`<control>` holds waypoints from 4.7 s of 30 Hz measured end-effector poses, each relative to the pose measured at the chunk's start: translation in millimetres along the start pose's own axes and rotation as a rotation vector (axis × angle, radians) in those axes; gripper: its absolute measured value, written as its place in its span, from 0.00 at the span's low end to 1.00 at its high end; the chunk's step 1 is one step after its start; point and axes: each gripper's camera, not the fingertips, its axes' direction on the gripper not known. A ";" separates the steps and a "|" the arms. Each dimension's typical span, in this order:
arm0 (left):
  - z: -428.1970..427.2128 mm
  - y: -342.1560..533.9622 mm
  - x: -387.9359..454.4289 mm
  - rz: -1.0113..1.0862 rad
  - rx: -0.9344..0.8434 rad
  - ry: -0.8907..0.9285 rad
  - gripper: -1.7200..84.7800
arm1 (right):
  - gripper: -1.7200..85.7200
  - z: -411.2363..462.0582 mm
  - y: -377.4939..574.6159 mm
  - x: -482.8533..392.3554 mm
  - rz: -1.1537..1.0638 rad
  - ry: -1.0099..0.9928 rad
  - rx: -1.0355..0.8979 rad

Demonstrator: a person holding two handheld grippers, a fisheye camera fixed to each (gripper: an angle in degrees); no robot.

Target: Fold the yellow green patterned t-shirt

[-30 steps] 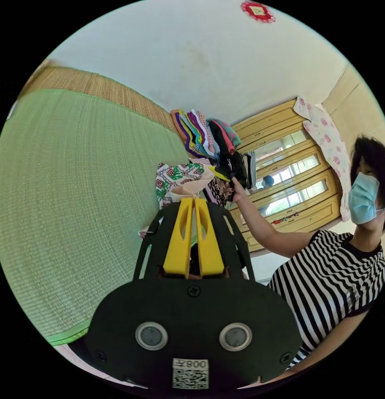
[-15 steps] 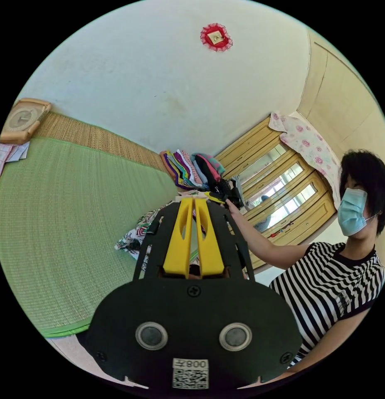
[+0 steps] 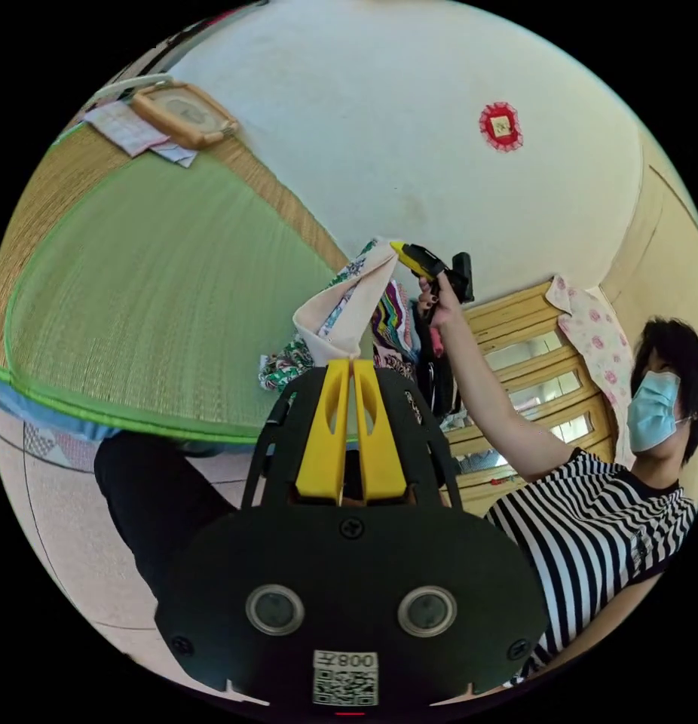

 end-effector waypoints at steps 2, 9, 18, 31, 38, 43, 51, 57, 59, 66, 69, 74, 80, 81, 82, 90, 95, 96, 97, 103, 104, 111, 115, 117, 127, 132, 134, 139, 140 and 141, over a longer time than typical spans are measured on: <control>-17.2 14.2 -25.1 -0.100 0.012 -0.006 0.03 | 0.02 58.3 -1.8 -12.5 -0.068 0.102 -0.120; -43.8 33.9 -78.6 -0.263 0.009 0.045 0.03 | 0.03 97.1 92.3 103.8 0.116 -0.057 -0.167; -50.4 36.0 -107.9 -0.328 0.006 0.214 0.03 | 0.11 112.4 304.7 177.6 0.411 -0.620 -0.124; -64.6 39.8 -126.5 -0.403 0.072 0.343 0.03 | 0.11 140.7 379.9 263.5 0.710 -1.113 -0.010; -55.5 38.0 -132.4 -0.451 0.099 0.400 0.03 | 0.11 123.8 395.9 304.9 0.751 -1.135 0.033; -40.6 32.1 -129.3 -0.454 0.103 0.420 0.03 | 0.11 111.7 404.3 323.6 0.761 -1.140 0.079; -4.9 27.8 -117.3 -0.465 0.100 0.439 0.03 | 0.10 108.2 418.0 341.6 0.796 -1.158 0.141; 33.3 25.8 -98.1 -0.458 0.068 0.429 0.03 | 0.06 113.4 418.3 338.8 0.776 -1.156 0.160; 47.3 23.2 -87.9 -0.428 0.025 0.405 0.03 | 0.05 115.0 419.1 334.4 0.753 -1.128 0.128; 66.9 -9.4 -45.3 -0.185 -0.062 0.158 0.04 | 0.04 109.3 425.4 323.1 0.654 -0.920 0.003; 101.2 -49.0 -14.8 -0.006 -0.145 0.009 0.06 | 0.04 107.8 428.7 307.3 0.580 -0.800 -0.104; 225.3 -123.0 35.4 0.208 -0.309 -0.136 0.10 | 0.04 110.9 440.8 279.5 0.523 -0.681 -0.216; 368.3 -169.2 90.8 0.395 -0.465 -0.430 0.12 | 0.04 110.6 454.5 251.6 0.506 -0.613 -0.269; 380.6 -170.9 95.6 0.415 -0.481 -0.473 0.13 | 0.04 110.8 455.2 248.6 0.504 -0.606 -0.273; 404.0 -172.9 103.7 0.450 -0.512 -0.560 0.13 | 0.04 111.8 455.9 242.5 0.497 -0.595 -0.282; 480.9 -177.4 127.8 0.472 -0.584 -0.797 0.04 | 0.04 122.9 456.6 208.4 0.487 -0.619 -0.306; 474.9 -186.2 145.1 0.398 -0.515 -0.703 0.03 | 0.04 124.5 460.9 187.5 0.498 -0.611 -0.308; 475.6 -186.5 148.4 0.405 -0.513 -0.695 0.03 | 0.04 124.8 461.5 185.0 0.501 -0.609 -0.306; 479.7 -187.1 154.9 0.419 -0.529 -0.680 0.04 | 0.04 126.0 462.5 179.8 0.508 -0.610 -0.305; 515.1 -192.3 181.2 0.436 -0.584 -0.667 0.08 | 0.04 130.3 460.9 143.8 0.510 -0.599 -0.306; 523.7 -193.3 181.6 0.434 -0.619 -0.711 0.08 | 0.04 130.5 460.9 136.6 0.511 -0.597 -0.307; 495.1 -204.1 196.4 0.390 -0.553 -0.686 0.04 | 0.04 124.0 462.6 104.7 0.531 -0.600 -0.287; 426.3 -206.8 203.6 0.320 -0.448 -0.560 0.03 | 0.04 113.6 463.2 84.0 0.525 -0.597 -0.276; 390.8 -204.8 204.0 0.285 -0.407 -0.514 0.03 | 0.04 106.1 464.9 75.6 0.523 -0.589 -0.267; 214.0 -172.8 183.8 0.013 -0.134 -0.313 0.03 | 0.03 30.6 464.1 52.8 0.582 -0.626 0.011; 221.9 -232.8 197.5 0.049 -0.108 -0.244 0.03 | 0.03 -24.7 374.1 77.8 0.501 -0.542 0.169; 223.0 -284.3 227.8 0.100 -0.058 -0.213 0.03 | 0.03 -71.2 298.3 81.6 0.422 -0.512 0.257; 180.8 -364.5 339.9 0.359 0.097 -0.196 0.03 | 0.03 -206.9 152.3 13.2 0.174 -0.333 0.420; 161.3 -373.5 366.1 0.413 0.148 -0.188 0.03 | 0.03 -238.2 129.2 -12.5 0.116 -0.294 0.454; 150.8 -376.2 378.1 0.440 0.175 -0.185 0.03 | 0.03 -252.7 120.4 -25.2 0.089 -0.275 0.475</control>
